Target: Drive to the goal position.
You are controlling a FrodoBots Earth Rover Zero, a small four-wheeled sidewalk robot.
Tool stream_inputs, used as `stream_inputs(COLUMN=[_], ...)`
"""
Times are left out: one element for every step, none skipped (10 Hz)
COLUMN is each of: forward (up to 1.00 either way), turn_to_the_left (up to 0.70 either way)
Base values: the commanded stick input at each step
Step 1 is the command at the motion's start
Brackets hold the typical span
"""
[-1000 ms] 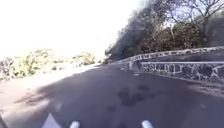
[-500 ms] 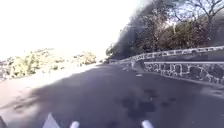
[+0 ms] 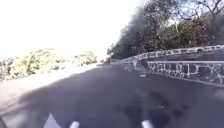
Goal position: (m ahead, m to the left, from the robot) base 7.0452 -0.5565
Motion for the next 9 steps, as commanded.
stream_inputs(forward=[0.70, 0.70, 0.70, 0.70, 0.70, 0.70, 0.70, 0.70, 0.70], turn_to_the_left=[0.00, 0.00, 0.00, 0.00, 0.00, 0.00, 0.00, 0.00, 0.00])
